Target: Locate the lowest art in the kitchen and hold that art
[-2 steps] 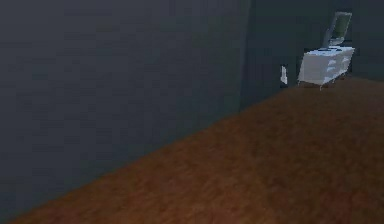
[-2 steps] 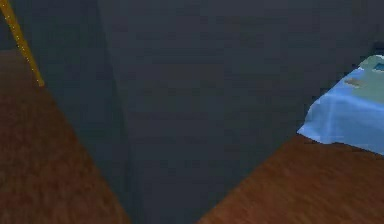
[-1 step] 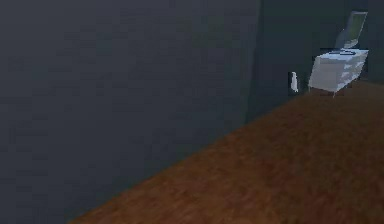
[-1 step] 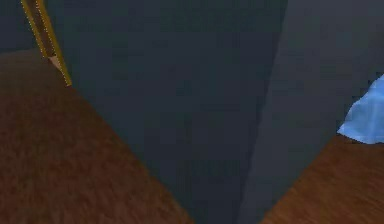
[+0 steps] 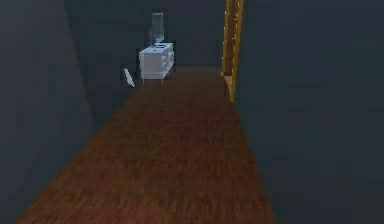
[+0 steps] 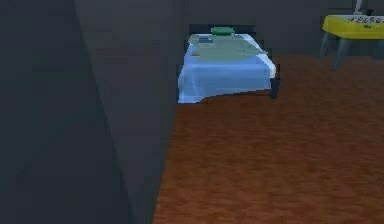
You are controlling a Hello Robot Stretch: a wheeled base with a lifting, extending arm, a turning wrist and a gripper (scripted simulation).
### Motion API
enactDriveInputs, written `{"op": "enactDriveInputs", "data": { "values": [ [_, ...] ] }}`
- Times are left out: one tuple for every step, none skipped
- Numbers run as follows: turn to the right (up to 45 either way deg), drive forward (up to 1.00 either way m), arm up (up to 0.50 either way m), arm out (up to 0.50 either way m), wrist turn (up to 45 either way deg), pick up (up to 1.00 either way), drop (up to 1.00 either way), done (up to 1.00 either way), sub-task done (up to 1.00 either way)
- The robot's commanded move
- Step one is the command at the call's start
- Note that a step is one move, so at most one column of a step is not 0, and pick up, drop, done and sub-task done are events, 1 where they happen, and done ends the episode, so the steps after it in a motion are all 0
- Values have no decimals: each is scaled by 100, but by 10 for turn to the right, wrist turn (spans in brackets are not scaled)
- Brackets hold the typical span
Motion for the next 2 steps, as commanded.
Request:
{"op": "enactDriveInputs", "data": {
  "values": [
    [30, 0, 0, 0, 0, 0, 0, 0, 0],
    [0, 100, 0, 0, 0, 0, 0, 0, 0]
  ]
}}
